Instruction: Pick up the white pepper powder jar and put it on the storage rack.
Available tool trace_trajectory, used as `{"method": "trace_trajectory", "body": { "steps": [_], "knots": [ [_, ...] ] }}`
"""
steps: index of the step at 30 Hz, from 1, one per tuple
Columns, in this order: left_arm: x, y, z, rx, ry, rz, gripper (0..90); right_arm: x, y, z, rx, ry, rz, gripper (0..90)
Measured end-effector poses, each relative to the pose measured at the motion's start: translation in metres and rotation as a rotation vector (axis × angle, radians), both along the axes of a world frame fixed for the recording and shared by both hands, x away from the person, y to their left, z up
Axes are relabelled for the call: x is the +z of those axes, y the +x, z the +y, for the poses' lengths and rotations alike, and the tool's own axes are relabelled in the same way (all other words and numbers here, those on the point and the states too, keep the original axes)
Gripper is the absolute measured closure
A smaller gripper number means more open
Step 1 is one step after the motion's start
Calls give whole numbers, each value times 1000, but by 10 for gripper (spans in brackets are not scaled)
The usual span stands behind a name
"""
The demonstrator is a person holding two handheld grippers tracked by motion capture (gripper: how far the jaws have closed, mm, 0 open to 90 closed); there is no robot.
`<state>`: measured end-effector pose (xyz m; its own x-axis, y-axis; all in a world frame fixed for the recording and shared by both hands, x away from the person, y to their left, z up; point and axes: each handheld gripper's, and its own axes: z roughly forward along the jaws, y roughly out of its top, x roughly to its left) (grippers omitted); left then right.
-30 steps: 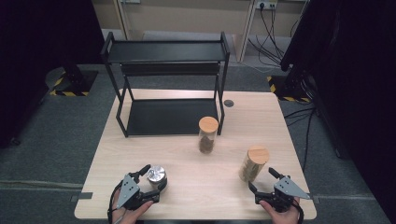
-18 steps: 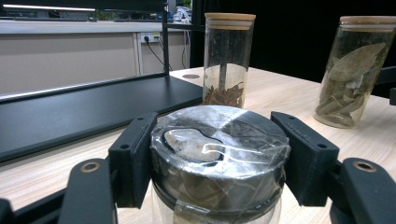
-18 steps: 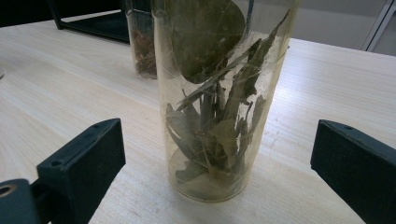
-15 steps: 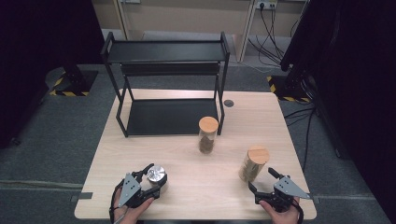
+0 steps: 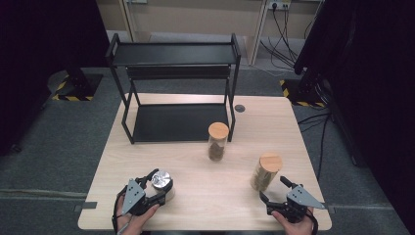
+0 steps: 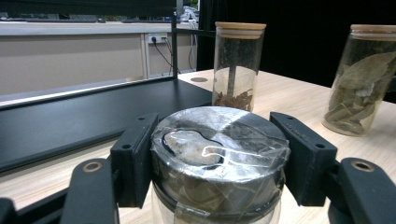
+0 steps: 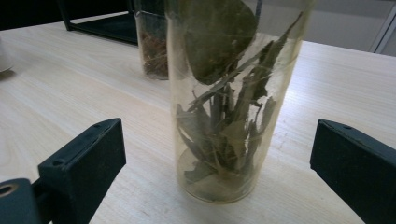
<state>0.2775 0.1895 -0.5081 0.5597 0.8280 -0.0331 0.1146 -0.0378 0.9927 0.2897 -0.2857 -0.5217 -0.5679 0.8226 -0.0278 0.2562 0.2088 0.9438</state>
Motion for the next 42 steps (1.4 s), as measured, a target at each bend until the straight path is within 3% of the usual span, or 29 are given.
{"method": "trace_trajectory", "body": {
  "steps": [9, 19, 28, 42],
  "knots": [
    [6, 6, 3, 34, -5, 6, 350, 4, -10, 15, 66, 15, -3, 50],
    [16, 15, 6, 71, -10, -9, 350, 7, -17, 20, 54, 29, -15, 44],
    [26, 27, 11, 111, -17, -23, 350, 4, -27, 32, 89, 19, -6, 54],
    [40, 45, 21, 166, -17, -40, 350, 8, -25, 53, 150, 15, -25, 53]
  ]
}}
